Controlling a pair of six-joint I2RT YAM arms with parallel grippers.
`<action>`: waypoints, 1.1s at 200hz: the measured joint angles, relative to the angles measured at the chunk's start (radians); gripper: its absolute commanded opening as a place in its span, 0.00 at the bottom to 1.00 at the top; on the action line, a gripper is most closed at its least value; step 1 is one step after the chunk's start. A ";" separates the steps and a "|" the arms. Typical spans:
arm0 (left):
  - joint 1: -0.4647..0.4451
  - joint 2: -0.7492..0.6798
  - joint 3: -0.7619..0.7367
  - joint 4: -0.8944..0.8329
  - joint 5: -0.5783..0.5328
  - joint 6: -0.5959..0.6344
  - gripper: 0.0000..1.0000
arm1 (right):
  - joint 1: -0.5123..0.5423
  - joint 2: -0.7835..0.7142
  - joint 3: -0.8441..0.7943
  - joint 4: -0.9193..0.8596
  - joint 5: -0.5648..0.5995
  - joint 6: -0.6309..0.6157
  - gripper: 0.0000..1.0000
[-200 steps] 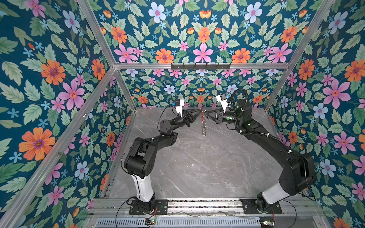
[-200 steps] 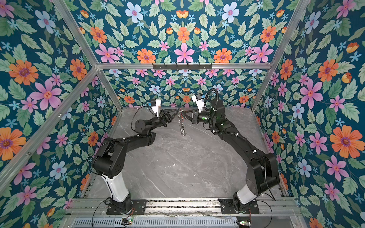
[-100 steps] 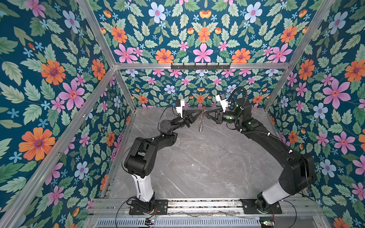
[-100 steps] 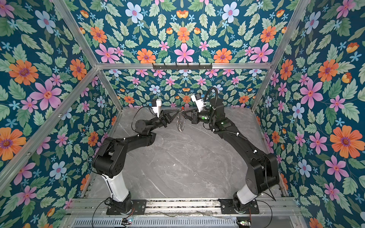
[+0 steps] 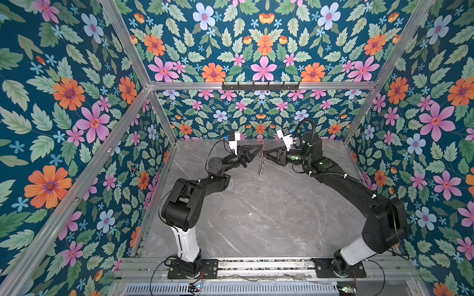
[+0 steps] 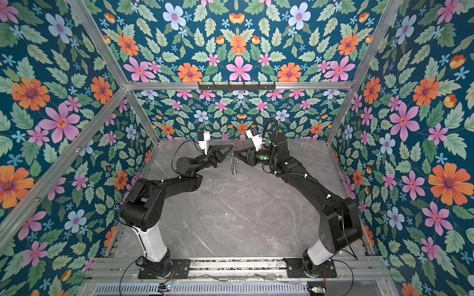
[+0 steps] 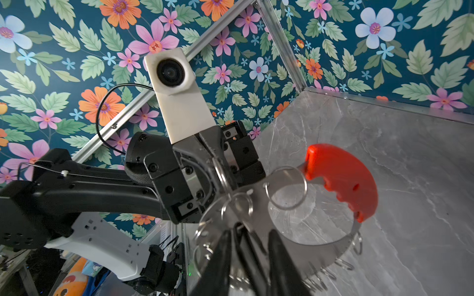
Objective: Put the keys on the keyring
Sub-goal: 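Lower the keyring with keys onto the table and open both grippers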
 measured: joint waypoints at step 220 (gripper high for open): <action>-0.195 0.462 0.092 -0.226 -0.275 0.380 0.00 | -0.224 -0.127 -0.311 -0.022 0.467 0.111 0.33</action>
